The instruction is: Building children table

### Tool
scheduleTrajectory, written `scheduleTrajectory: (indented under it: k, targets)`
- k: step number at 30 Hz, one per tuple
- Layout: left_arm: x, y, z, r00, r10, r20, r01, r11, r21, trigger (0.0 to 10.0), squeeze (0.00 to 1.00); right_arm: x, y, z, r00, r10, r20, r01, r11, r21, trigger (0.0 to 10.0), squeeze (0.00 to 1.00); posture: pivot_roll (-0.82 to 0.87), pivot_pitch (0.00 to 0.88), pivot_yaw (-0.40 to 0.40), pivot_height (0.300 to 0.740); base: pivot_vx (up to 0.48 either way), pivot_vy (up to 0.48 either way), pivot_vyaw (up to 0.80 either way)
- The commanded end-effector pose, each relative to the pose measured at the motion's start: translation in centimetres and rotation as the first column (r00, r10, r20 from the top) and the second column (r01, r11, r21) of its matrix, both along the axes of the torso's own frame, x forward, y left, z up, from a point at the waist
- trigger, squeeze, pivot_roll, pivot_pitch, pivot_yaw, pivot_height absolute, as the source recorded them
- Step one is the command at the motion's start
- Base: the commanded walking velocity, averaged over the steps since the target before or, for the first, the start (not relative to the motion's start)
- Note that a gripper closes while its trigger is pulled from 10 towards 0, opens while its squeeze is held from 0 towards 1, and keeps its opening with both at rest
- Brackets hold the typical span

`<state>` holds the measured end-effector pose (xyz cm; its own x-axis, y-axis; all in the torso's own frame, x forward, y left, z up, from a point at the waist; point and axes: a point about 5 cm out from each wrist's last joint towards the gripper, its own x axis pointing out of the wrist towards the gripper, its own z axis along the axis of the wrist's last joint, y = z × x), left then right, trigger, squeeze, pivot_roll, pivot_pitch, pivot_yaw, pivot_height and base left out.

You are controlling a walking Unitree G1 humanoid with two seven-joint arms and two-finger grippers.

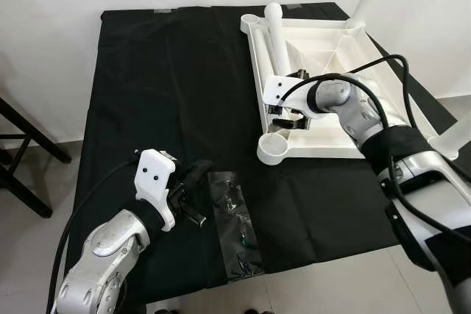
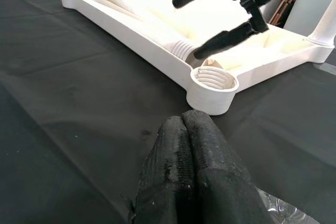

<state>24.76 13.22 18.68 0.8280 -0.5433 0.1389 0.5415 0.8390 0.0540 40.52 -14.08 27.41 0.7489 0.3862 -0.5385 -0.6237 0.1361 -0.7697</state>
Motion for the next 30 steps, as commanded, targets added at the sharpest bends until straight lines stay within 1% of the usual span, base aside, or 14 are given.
scheduleTrajectory:
  k: [1,5,6,13,18,20,25,27,29,30]
  targets:
    - [-0.3,-0.2,-0.3,1.000,-0.014,-0.015,0.015,1.000,0.014,10.0,0.00,-0.2,-0.1,0.0,1.000,0.023,-0.021,-0.023,1.000,0.019,10.0,0.00,0.11,0.220,-0.094,0.740,0.000,0.000,0.00]
    - [-0.3,-0.2,-0.3,1.000,-0.013,-0.015,0.013,1.000,0.013,10.0,0.00,-0.2,-0.4,0.1,0.999,0.024,-0.027,-0.024,1.000,-0.001,10.0,0.00,0.11,0.221,-0.095,0.740,0.000,0.000,0.00]
    - [-0.3,-0.2,-0.3,1.000,-0.012,-0.014,0.013,1.000,0.013,10.0,0.00,-0.1,-0.6,0.1,1.000,0.011,-0.018,-0.012,1.000,-0.024,10.0,0.00,0.11,0.220,-0.097,0.740,0.000,0.000,0.00]
    - [-0.2,-0.2,-0.2,1.000,-0.011,-0.013,0.011,1.000,0.011,10.0,0.00,0.2,-0.9,-0.7,0.999,-0.034,0.009,0.034,0.998,-0.049,10.0,0.00,0.11,0.222,-0.096,0.740,0.000,0.000,0.00]
    - [-0.3,-0.2,-0.2,1.000,-0.010,-0.013,0.010,1.000,0.012,10.0,0.00,0.4,-0.8,-0.9,0.998,-0.057,0.024,0.058,0.997,-0.041,10.0,0.00,0.11,0.222,-0.097,0.740,0.000,0.000,0.00]
    - [-0.3,-0.2,-0.2,1.000,-0.010,-0.013,0.011,1.000,0.012,10.0,0.00,0.7,-0.7,-1.1,0.994,-0.085,0.068,0.087,0.996,-0.028,10.0,0.00,0.11,0.223,-0.097,0.740,0.000,0.000,0.00]
    - [-0.3,-0.2,-0.2,1.000,-0.010,-0.013,0.010,1.000,0.014,10.0,0.00,0.9,-0.4,-1.4,0.989,-0.109,0.104,0.110,0.994,-0.009,10.0,0.00,0.11,0.224,-0.097,0.740,0.000,0.000,0.00]
    - [-0.3,-0.2,-0.2,1.000,-0.010,-0.012,0.010,1.000,0.015,10.0,0.00,1.1,-0.1,-1.8,0.983,-0.127,0.134,0.127,0.992,0.008,10.0,0.00,0.11,0.225,-0.098,0.740,0.000,0.000,0.00]
    - [-0.3,-0.2,-0.2,1.000,-0.010,-0.011,0.010,1.000,0.015,10.0,0.00,1.1,0.1,-2.0,0.980,-0.132,0.147,0.131,0.991,0.015,10.0,0.00,0.11,0.226,-0.099,0.740,0.000,0.000,0.00]
    - [-0.3,-0.2,-0.2,1.000,-0.010,-0.011,0.010,1.000,0.015,10.0,0.00,1.1,0.4,-2.4,0.980,-0.129,0.150,0.128,0.992,0.017,10.0,0.00,0.11,0.225,-0.099,0.740,0.000,0.000,0.00]
